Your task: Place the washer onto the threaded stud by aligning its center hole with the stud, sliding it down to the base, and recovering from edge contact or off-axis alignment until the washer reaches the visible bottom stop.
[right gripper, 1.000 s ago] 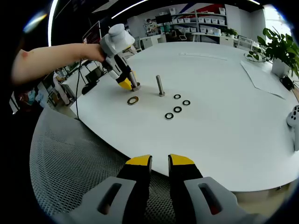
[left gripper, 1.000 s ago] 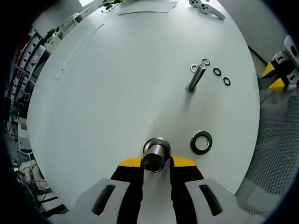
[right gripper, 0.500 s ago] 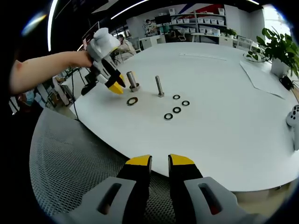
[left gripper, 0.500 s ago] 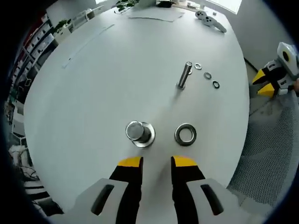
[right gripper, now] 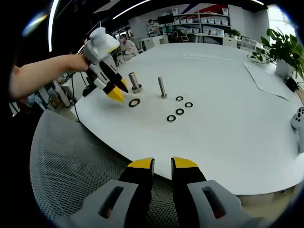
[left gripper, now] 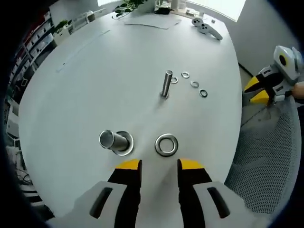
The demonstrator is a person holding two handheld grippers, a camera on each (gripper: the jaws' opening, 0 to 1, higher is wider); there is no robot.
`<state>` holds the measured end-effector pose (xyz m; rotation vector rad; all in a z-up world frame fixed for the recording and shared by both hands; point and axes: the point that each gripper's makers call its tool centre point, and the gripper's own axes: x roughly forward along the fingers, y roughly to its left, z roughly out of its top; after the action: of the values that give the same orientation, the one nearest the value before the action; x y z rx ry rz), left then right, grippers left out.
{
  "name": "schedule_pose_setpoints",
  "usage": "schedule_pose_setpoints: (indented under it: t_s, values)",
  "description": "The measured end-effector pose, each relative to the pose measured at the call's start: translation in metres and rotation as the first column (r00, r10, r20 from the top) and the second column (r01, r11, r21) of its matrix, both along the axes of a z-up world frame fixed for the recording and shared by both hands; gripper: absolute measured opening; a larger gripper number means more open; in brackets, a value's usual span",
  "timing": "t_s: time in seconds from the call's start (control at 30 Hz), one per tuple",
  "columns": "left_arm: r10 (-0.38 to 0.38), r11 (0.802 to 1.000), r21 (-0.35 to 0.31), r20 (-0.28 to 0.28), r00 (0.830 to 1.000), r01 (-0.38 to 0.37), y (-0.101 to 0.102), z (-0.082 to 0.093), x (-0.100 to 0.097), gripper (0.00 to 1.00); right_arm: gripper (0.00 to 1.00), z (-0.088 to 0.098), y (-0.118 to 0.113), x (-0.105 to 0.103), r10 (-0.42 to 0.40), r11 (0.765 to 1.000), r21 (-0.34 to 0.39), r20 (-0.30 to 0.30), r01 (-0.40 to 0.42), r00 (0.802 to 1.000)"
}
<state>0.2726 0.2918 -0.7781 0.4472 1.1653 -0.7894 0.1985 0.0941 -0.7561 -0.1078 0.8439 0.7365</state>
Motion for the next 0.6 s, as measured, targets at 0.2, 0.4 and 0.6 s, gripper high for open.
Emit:
schedule_pose_setpoints:
  t_s: [0.2, 0.4, 0.6]
  values:
    - [-0.033, 0.999, 0.017, -0.008, 0.999, 0.034, -0.008, -0.009, -0.003, 0.3, 0.17, 0.0, 0.0, 0.0, -0.001, 1.0, 0.0, -0.001, 0.001, 1.0]
    - [-0.07, 0.998, 0.004, -0.001, 0.998, 0.07, -0.014, -0.011, -0.001, 0.32, 0.17, 0.0, 0.0, 0.0, -0.002, 1.0, -0.001, -0.001, 0.002, 1.0]
    - [-0.103, 0.994, 0.023, -0.004, 0.995, 0.103, -0.018, -0.015, -0.001, 0.33, 0.17, -0.001, -0.001, 0.0, 0.0, 1.0, -0.003, -0.002, 0.0, 1.0]
